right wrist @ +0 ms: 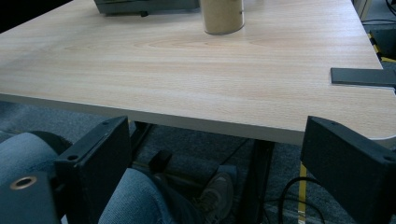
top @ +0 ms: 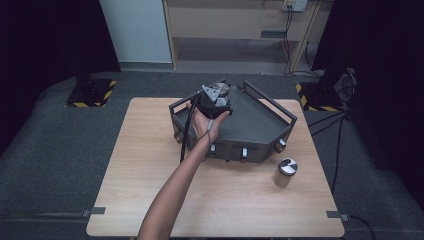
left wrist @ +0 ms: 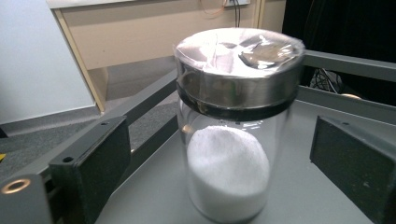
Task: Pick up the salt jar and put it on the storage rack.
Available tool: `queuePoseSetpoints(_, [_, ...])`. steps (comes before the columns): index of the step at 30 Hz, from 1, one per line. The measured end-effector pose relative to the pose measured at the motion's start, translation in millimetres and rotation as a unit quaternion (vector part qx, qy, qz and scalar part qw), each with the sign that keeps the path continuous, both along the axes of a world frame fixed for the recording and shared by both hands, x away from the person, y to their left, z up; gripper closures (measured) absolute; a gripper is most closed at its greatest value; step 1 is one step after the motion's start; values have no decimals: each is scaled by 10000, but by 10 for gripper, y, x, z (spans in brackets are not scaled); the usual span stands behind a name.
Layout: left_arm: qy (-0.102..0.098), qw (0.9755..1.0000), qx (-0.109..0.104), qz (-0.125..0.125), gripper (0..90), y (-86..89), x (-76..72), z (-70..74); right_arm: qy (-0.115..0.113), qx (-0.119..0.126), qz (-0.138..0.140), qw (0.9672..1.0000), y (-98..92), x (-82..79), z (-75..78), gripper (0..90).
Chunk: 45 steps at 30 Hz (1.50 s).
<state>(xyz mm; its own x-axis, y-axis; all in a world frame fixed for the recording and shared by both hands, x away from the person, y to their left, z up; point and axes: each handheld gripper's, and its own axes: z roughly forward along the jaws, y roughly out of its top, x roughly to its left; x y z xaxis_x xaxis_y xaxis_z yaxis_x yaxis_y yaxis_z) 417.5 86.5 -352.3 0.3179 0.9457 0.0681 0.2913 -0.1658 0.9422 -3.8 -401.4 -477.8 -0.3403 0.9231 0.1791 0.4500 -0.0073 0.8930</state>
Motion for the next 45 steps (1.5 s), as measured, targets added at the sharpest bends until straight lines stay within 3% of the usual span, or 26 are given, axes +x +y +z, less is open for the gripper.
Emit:
queuePoseSetpoints(7, [32,10000,1,31,17,58,-154,46,-27,-11,58,10000,14,-5,8,92])
queuePoseSetpoints(19, [-41,9999,151,40,17,247,-539,149,-50,-24,103,9999,32,-9,16,92])
queuePoseSetpoints(21, [-202,9997,161,0,17,311,-680,160,-58,-35,101,9999,33,-10,17,92])
queuePoseSetpoints(25, [-256,9994,236,-85,17,379,-826,204,-57,-41,102,9999,38,-12,21,91])
queuePoseSetpoints(27, [-331,9986,377,-156,17,448,-1013,220,-63,-54,105,9999,41,-14,23,91])
queuePoseSetpoints(32, [-411,9981,383,-254,20,582,-1288,208,-69,-88,123,9999,48,-15,31,91])
queuePoseSetpoints(40, [-358,9977,417,-397,22,778,-1808,97,-87,-113,147,9998,56,-5,24,91])
queuePoseSetpoints(45, [-298,9975,444,-457,21,821,-1959,52,-103,-139,168,9997,71,-12,33,91])
